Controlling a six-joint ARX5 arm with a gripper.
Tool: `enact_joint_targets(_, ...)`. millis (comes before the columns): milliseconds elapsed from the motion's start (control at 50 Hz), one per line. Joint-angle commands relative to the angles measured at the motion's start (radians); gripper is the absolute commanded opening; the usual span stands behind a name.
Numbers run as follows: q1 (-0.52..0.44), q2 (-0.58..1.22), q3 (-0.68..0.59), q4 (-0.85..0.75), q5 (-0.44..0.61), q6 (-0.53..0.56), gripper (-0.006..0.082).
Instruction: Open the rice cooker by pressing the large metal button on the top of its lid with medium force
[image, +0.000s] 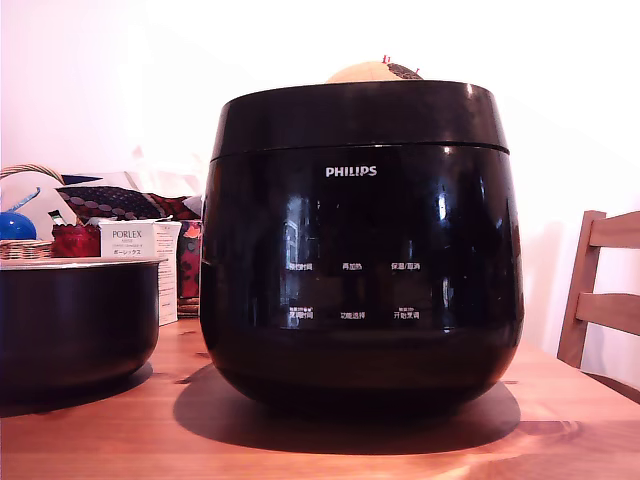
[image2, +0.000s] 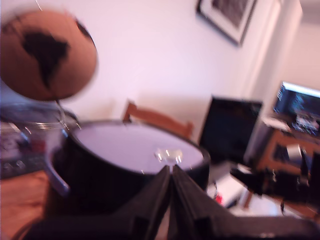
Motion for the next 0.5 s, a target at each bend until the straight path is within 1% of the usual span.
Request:
enact_joint_targets(0, -0.029, 0.064, 0.034, 0.039, -0.014, 0.042, -0.0021)
enact_joint_targets(40, -0.047, 0.110, 0.050, 0.063, -0.027, 0.059, -0.0021)
enact_joint_targets(160, -0.096, 0.250, 0.101, 0.121, -0.059, 0.064, -0.0021)
enact_joint_targets(220, -0.114, 0.315, 0.134, 0.135, -0.061, 0.099, -0.0021)
enact_joint_targets(260, -0.126, 0.356, 0.158, 0.136, -0.061, 0.103, -0.0021)
enact_joint_targets(300, -0.137, 0.394, 0.184, 0.136, -0.061, 0.136, -0.0021)
enact_joint_targets(480, -0.191, 0.534, 0.285, 0.135, -0.080, 0.221, -0.0021)
